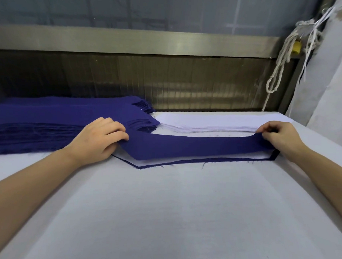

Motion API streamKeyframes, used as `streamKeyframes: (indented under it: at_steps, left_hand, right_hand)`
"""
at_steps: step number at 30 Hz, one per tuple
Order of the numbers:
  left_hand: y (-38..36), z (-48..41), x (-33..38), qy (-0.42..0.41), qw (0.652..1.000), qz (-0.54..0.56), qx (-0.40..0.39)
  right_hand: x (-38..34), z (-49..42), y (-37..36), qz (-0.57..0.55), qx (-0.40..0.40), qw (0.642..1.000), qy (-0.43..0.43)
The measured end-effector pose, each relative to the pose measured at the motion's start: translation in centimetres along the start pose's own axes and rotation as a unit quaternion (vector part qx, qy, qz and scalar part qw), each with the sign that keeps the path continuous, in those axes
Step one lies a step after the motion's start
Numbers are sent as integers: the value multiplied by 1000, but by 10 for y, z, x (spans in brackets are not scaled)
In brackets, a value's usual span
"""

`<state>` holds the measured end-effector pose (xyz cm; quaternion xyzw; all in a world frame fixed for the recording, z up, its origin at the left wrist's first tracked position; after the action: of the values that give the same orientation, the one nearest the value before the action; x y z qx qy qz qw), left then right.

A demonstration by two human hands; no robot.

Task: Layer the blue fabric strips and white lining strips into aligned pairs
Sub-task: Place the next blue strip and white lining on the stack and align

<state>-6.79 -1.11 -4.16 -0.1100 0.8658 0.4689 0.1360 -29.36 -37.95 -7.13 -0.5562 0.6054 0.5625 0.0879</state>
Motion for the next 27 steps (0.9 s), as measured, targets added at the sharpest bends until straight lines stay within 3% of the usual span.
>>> streamKeyframes:
  at_steps: [8, 19, 27]
  left_hand:
    - [-4, 0, 6, -11, 999, 30, -33]
    - [-6, -1, 7, -7, 998, 38, -48]
    - [-7, 0, 5, -9, 998, 45, -52]
  right_hand:
    - [-5, 2, -3, 71, -21, 997, 19]
    - [-15, 4, 3, 82, 1, 996, 42]
    - [-7, 5, -10, 198, -92, 975, 36]
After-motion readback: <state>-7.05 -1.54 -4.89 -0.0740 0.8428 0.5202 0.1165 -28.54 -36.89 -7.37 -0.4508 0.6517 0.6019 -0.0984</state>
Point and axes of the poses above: each hand's wrist, its own z-axis away from the middle knuckle, its own y-axis out of the back of the hand, x = y × z, the point moved 9 cm from there along -z, towards the middle knuckle, and after that the axes turned 2 degrees about z, right-handed, at the moved point
